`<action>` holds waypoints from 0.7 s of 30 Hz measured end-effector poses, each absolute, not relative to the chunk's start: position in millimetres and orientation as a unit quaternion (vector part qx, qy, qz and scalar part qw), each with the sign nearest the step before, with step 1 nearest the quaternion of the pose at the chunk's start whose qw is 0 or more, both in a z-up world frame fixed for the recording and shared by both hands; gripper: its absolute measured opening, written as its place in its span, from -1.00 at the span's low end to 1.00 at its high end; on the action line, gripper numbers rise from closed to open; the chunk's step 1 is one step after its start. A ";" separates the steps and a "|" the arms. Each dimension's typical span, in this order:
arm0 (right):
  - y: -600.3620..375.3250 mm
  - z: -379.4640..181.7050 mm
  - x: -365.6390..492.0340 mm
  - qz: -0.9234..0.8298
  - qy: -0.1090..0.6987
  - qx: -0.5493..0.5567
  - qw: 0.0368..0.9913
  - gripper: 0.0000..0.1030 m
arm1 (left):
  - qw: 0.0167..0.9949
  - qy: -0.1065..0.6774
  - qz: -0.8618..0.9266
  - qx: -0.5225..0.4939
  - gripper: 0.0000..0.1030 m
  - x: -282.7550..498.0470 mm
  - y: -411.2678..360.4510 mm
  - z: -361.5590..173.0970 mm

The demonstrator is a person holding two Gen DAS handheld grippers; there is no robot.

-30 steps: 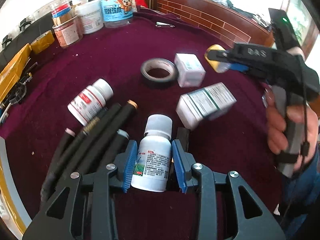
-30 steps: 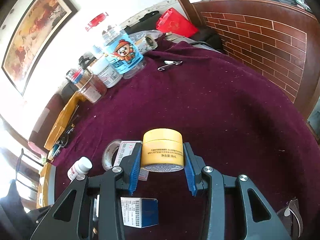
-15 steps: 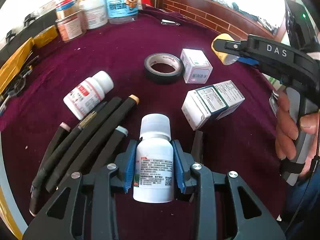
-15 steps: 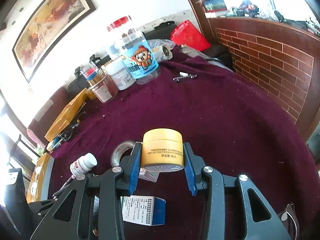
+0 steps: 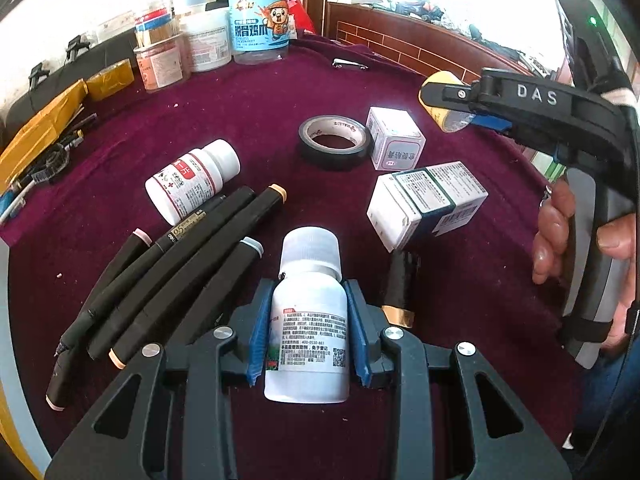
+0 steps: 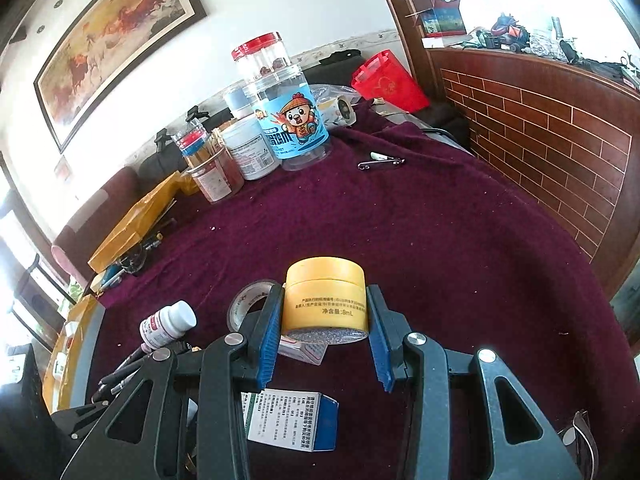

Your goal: Organize rigid objects

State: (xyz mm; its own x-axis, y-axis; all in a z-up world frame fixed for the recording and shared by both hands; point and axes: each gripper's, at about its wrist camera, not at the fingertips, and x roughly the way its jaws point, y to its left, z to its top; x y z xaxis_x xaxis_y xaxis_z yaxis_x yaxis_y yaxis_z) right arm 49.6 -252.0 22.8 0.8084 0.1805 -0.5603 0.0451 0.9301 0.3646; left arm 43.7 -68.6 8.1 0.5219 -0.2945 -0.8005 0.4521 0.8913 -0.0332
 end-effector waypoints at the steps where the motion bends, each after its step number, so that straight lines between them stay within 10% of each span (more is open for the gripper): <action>1: -251.1 23.6 48.8 0.038 0.304 0.184 0.934 -0.31 | 0.869 0.437 -0.215 0.093 -0.39 43.7 -69.2 8.0; 21: -189.7 41.3 24.2 0.136 0.244 0.080 0.957 -0.31 | 0.913 0.377 -0.156 0.002 -0.39 20.3 -11.2 29.6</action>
State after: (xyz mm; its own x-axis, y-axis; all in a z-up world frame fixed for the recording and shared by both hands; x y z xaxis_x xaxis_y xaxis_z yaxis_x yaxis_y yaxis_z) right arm 24.2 -189.7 41.3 0.8438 0.3004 -0.4447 -0.2219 0.9498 0.2206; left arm 20.3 -11.2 29.6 0.6669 -0.2830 -0.6893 0.2857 0.9515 -0.1142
